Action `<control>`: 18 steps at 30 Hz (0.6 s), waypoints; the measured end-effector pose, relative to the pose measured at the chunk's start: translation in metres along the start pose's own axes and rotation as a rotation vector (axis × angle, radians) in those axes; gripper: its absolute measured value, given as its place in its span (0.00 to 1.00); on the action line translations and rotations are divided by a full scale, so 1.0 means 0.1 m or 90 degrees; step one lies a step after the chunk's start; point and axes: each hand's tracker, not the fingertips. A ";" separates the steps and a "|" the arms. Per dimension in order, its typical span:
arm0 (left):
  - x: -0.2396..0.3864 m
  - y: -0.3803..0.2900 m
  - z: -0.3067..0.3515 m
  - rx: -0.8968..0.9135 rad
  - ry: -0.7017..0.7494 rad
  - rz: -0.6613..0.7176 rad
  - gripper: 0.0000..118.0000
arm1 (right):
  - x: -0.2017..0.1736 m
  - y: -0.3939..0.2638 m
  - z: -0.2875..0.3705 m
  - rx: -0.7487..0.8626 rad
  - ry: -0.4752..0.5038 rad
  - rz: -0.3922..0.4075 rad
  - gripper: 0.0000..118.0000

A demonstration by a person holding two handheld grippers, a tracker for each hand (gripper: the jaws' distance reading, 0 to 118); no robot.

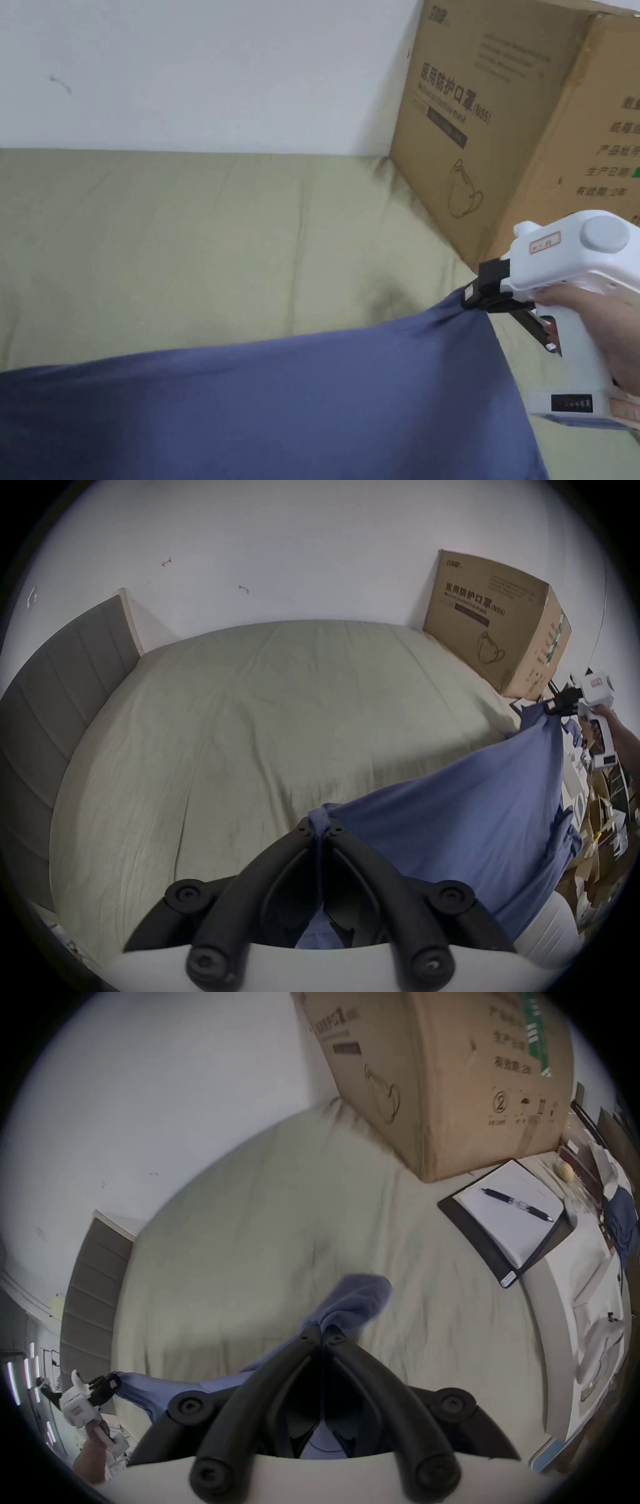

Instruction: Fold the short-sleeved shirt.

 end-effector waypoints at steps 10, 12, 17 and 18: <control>0.07 0.41 0.24 0.071 0.007 0.017 0.00 | -0.27 0.17 0.67 0.140 -0.003 0.034 0.00; 0.07 0.42 0.27 0.077 0.010 0.020 0.00 | -0.26 0.14 0.75 0.138 0.005 0.030 0.00; 0.10 0.03 0.28 0.046 -0.016 0.033 0.00 | 0.01 -0.51 0.80 0.101 -0.025 0.047 0.00; 0.10 -0.10 0.29 0.032 -0.022 0.033 0.00 | 0.11 -0.69 0.81 0.090 -0.025 0.050 0.00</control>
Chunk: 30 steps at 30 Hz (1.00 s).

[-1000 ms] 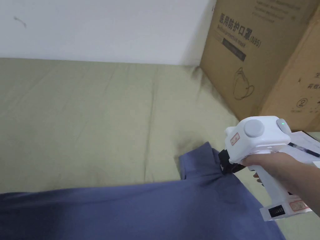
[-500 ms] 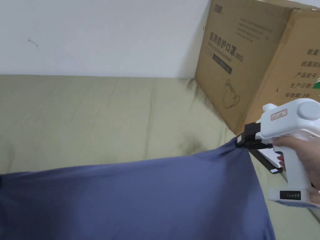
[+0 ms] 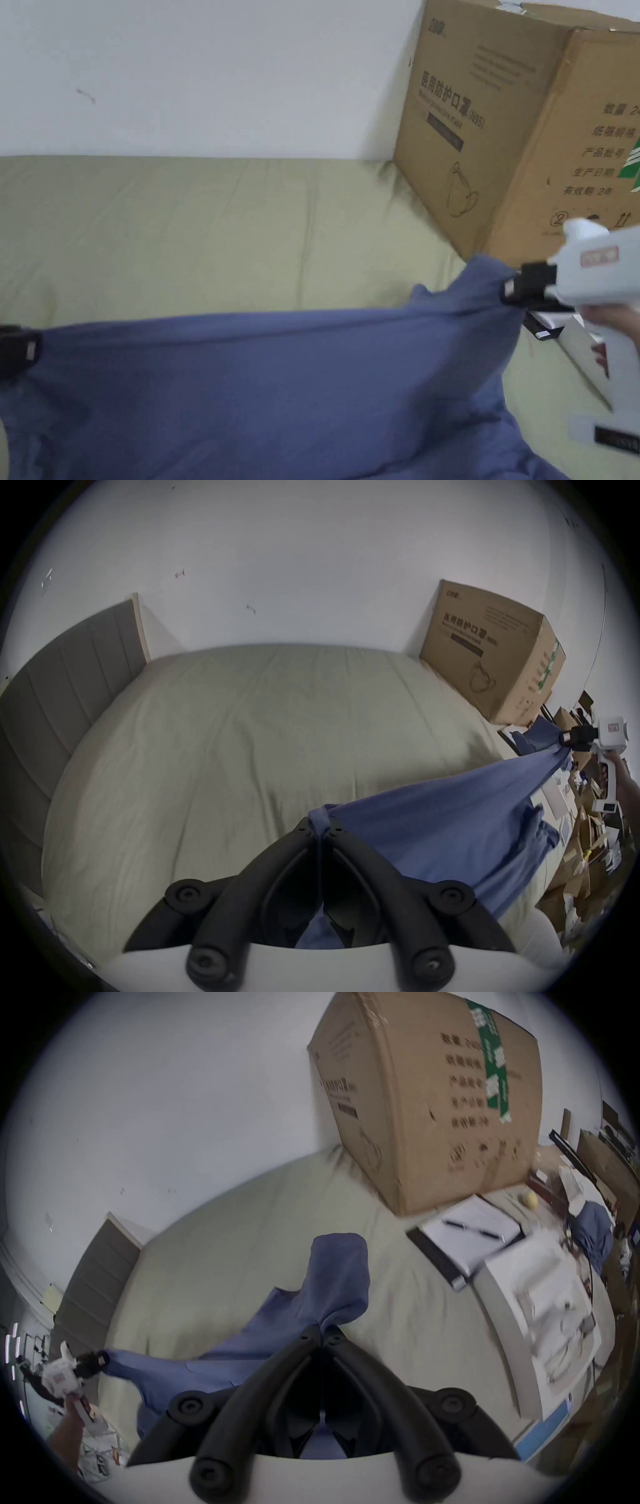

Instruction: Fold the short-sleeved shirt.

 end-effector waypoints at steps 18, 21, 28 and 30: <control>-0.01 -1.39 0.42 -0.048 0.046 -0.039 0.99 | 0.75 -2.04 0.38 0.015 -0.083 -0.179 0.88; 0.00 -1.23 0.79 0.017 0.015 -0.002 0.99 | 0.65 -1.94 0.68 0.101 -0.074 -0.155 0.95; 0.59 -0.96 1.73 0.215 -0.121 0.060 0.98 | -0.52 -1.97 1.67 0.336 0.082 -0.043 0.97; 0.88 -1.02 1.95 0.326 -0.098 0.005 0.92 | -0.95 -2.04 1.83 0.426 0.092 0.046 0.95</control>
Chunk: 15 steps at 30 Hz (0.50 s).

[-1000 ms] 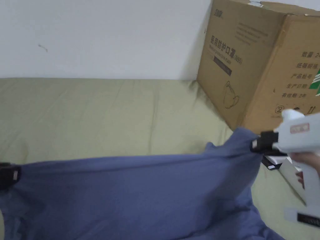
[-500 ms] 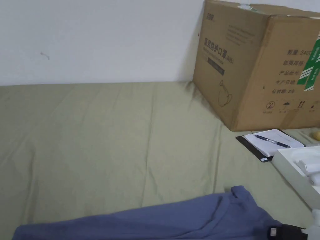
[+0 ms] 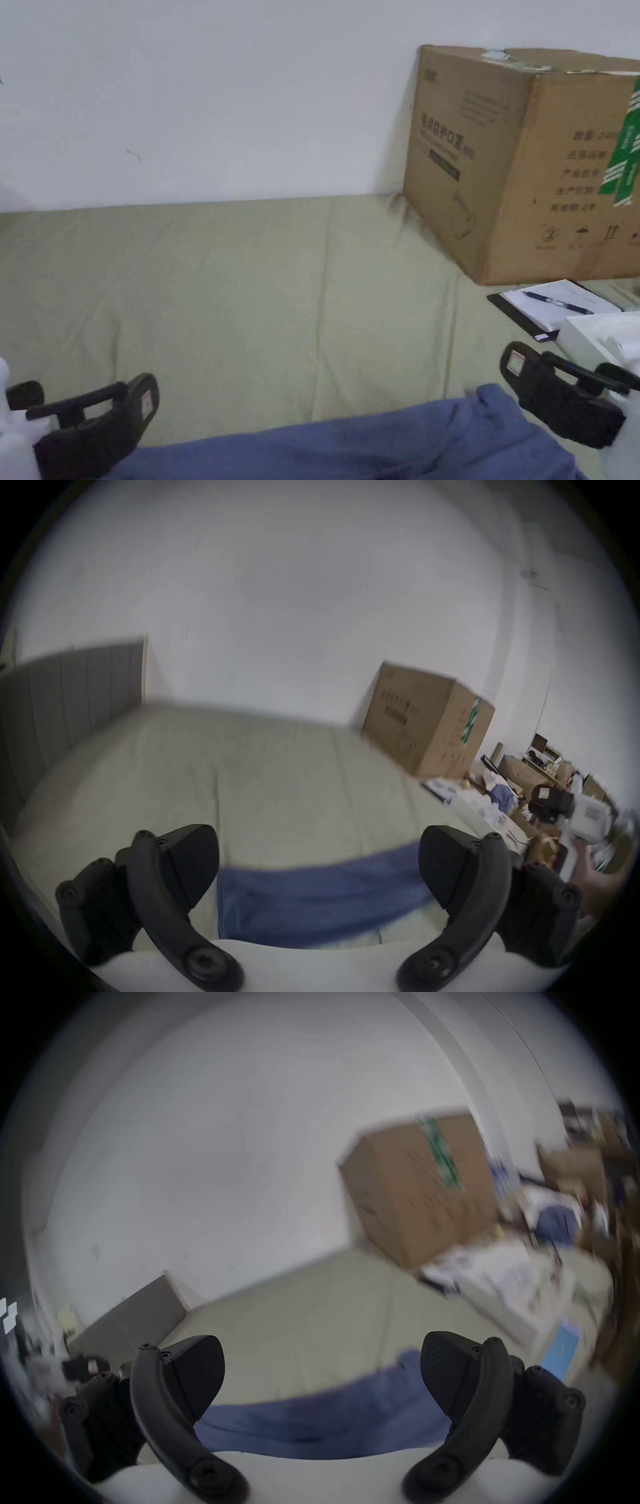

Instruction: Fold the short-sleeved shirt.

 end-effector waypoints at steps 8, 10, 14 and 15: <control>0.82 -0.20 0.23 0.200 0.117 -0.179 0.00 | -0.99 -0.33 0.10 0.194 -0.037 0.151 0.00; 0.84 -0.22 0.27 0.221 0.098 -0.139 0.00 | -0.99 -0.33 0.07 0.186 -0.016 0.128 0.00; 0.77 -0.18 0.37 0.221 0.113 -0.128 0.00 | -1.00 -0.32 0.06 0.165 -0.036 0.149 0.00; 0.68 -0.14 0.39 0.205 0.100 -0.130 0.00 | -0.98 -0.31 0.07 0.161 -0.039 0.165 0.00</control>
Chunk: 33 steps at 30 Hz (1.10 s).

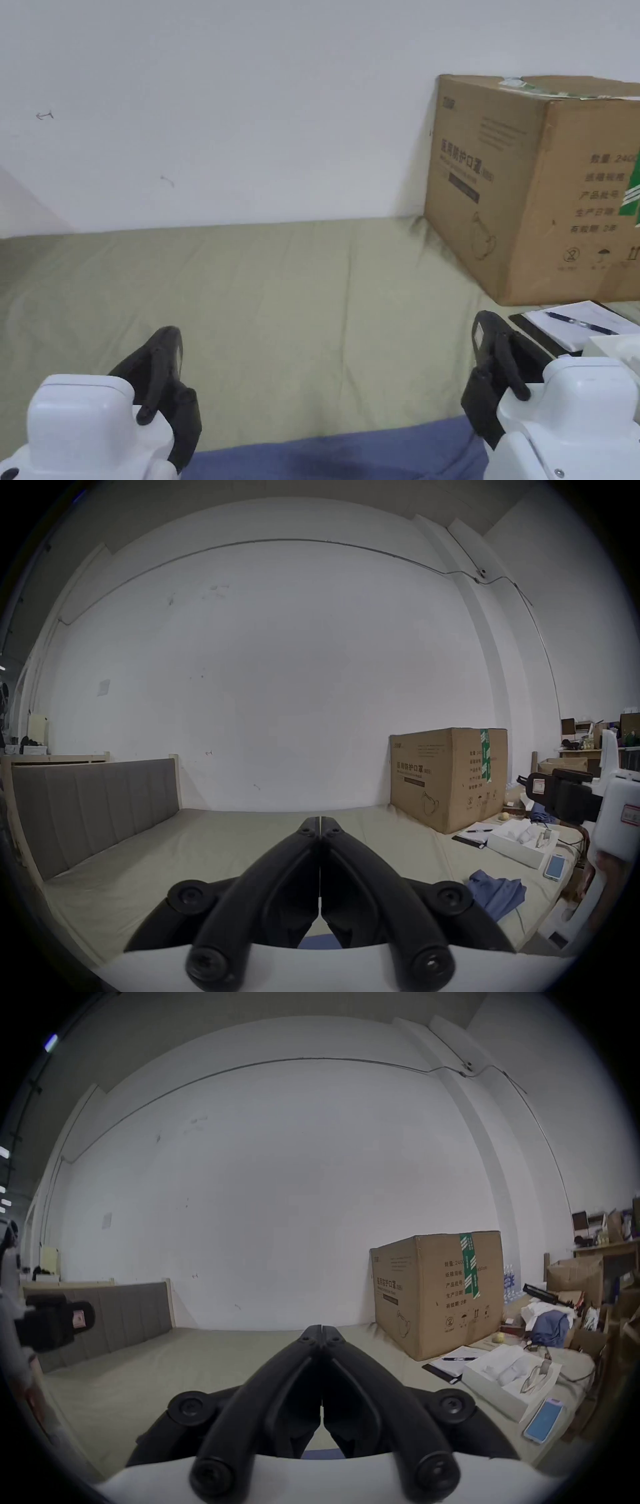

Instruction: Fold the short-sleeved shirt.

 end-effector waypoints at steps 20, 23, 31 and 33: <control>-2.16 -2.51 -1.52 -0.715 -0.235 0.708 0.98 | 0.12 -0.15 -0.15 -0.233 0.062 0.066 0.00; -2.19 -2.76 -1.72 -0.674 -0.331 0.814 0.98 | 0.04 -0.17 -0.21 -0.253 0.073 0.087 0.00; -1.93 -2.73 -1.84 -0.722 -0.198 0.625 0.03 | -0.13 -0.24 -0.28 -0.281 0.105 0.067 0.00; -1.94 -2.72 -1.80 -0.741 -0.213 0.616 0.03 | -0.14 -0.24 -0.27 -0.285 0.114 0.063 0.00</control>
